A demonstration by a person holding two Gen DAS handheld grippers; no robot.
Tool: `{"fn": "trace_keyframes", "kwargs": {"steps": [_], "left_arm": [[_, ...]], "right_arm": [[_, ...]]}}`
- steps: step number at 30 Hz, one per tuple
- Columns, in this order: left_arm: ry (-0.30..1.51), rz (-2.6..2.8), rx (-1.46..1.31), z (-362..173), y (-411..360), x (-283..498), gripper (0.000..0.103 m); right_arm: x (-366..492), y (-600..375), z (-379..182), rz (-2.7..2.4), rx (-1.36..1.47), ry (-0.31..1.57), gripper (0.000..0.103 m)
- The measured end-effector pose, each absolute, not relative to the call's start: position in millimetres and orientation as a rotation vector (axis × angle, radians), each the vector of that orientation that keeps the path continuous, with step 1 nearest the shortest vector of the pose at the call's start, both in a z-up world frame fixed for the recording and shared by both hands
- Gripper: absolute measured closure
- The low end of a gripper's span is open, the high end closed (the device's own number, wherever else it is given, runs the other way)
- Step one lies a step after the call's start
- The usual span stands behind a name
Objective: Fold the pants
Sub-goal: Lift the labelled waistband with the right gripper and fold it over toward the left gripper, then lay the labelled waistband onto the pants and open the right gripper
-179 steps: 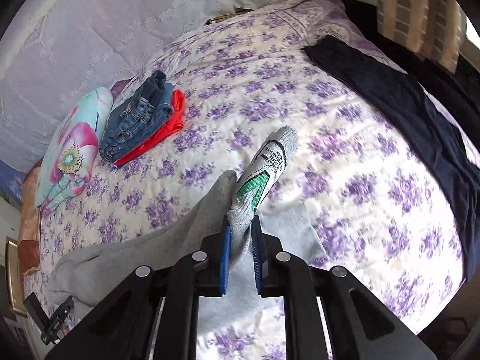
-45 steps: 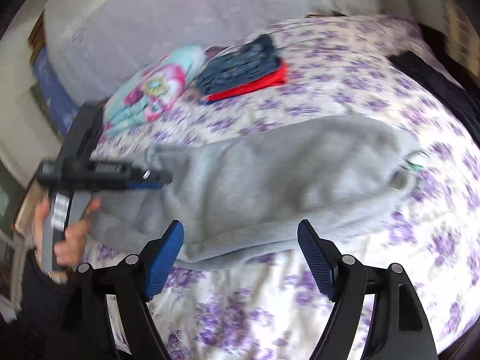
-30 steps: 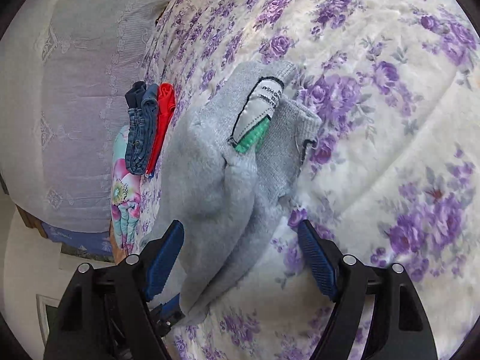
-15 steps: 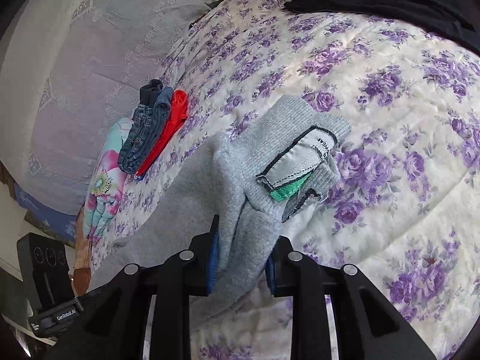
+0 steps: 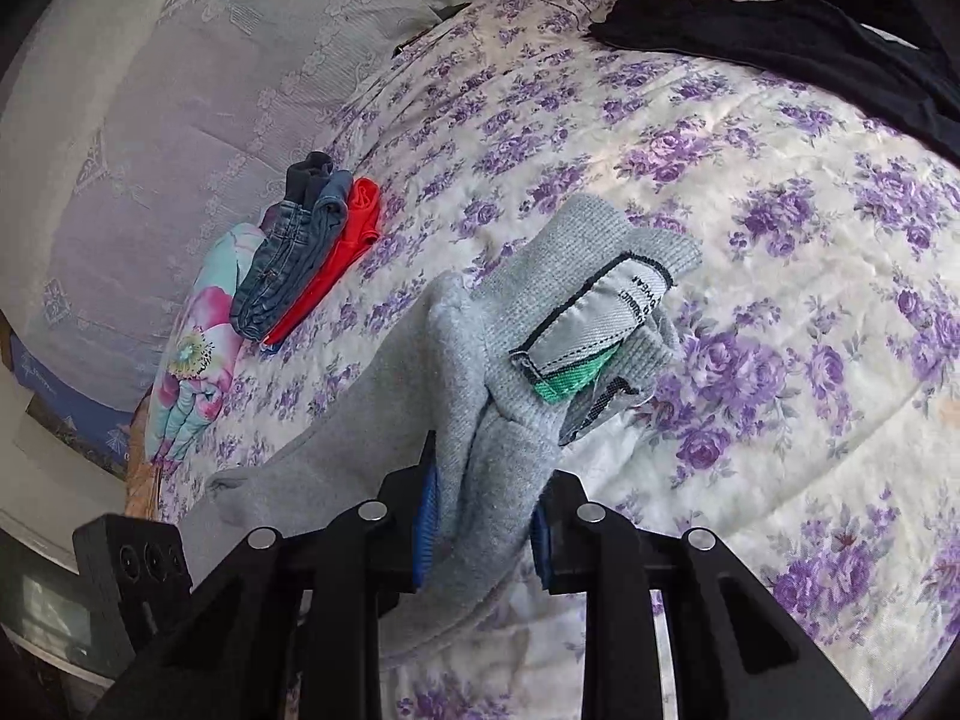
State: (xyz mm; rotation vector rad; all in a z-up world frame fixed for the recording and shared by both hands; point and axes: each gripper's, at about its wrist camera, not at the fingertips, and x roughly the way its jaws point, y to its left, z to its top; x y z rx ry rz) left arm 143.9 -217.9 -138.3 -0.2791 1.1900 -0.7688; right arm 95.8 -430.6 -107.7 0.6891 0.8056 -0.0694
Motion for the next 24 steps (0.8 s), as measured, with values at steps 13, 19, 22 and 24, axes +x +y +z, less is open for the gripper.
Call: {"fn": "trace_keyframes", "kwargs": {"steps": [13, 19, 22, 24], "left_arm": [[1.052, -0.431, -0.459, -101.0, -16.4, 144.6, 0.103], [1.107, -0.361, -0.614, -127.3, 66.5, 162.7, 0.103], [1.125, -0.378, -0.607, -141.9, 65.1, 167.8, 0.102], [1.115, -0.386, -0.592, -141.5, 63.5, 167.4, 0.102]], "right_arm": [[110.6, -253.2, -24.5, 0.065, -0.016, 0.747, 0.077], [130.4, -142.3, -74.6, 0.178, -0.276, 0.865, 0.077], [137.3, -119.8, -111.1, 0.167, -0.331, 0.939, 0.076], [136.8, -120.2, -121.2, 0.18, -0.31, 0.959, 0.066]]}}
